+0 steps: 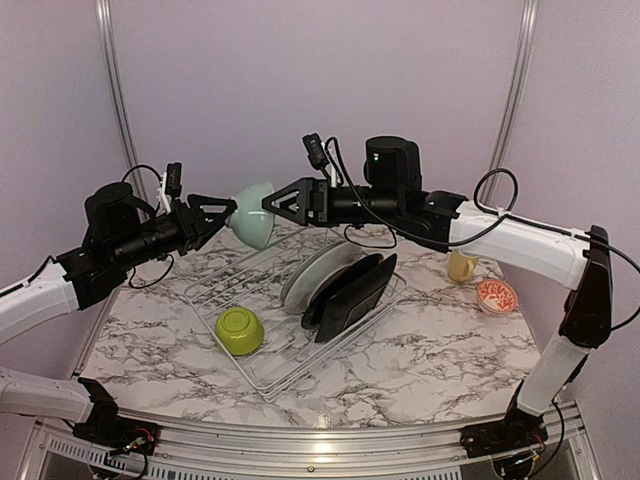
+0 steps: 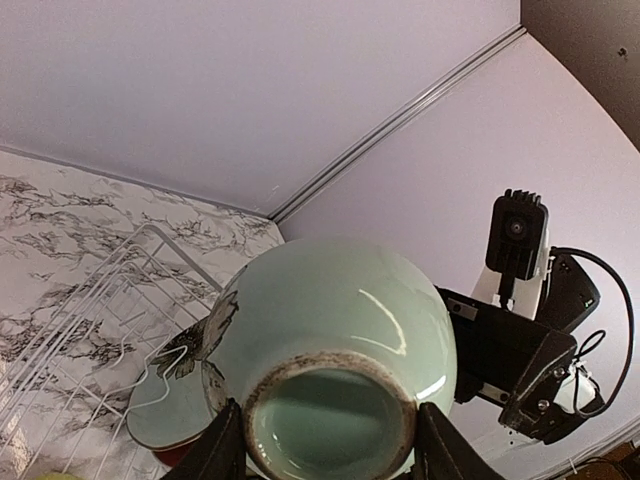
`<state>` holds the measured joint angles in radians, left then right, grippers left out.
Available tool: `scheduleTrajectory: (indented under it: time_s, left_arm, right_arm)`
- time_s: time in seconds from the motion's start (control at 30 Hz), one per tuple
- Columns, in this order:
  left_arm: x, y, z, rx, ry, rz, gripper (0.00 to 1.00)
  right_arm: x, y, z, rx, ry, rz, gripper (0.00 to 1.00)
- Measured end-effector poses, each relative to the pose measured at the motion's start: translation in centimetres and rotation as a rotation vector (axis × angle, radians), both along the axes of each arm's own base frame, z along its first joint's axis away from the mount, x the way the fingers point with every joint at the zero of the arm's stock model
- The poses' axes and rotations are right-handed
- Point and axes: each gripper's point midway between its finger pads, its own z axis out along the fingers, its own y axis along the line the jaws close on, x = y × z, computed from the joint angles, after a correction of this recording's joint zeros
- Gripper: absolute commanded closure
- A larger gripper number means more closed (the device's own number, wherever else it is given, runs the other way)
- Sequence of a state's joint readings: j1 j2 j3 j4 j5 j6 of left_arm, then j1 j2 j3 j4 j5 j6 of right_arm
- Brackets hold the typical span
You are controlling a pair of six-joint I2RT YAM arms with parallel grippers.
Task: Unload the mixed dishes from the dish rack
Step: Pass from the left arm to the right
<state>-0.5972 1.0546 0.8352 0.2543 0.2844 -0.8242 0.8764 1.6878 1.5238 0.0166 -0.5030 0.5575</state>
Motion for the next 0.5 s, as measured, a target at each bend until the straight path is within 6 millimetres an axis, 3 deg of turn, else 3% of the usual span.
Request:
scheduleTrajectory:
  time_s: [0.13, 0.5]
  left_arm:
    - [0.3, -0.1, 0.8, -0.049, -0.027, 0.006, 0.73]
    - [1.1, -0.7, -0.2, -0.117, -0.019, 0.003, 0.74]
  right_arm:
    - [-0.2, 0.7, 0.2, 0.036, 0.02, 0.03, 0.34]
    - [-0.5, 1.9, 1.3, 0.118, 0.061, 0.09, 0.69]
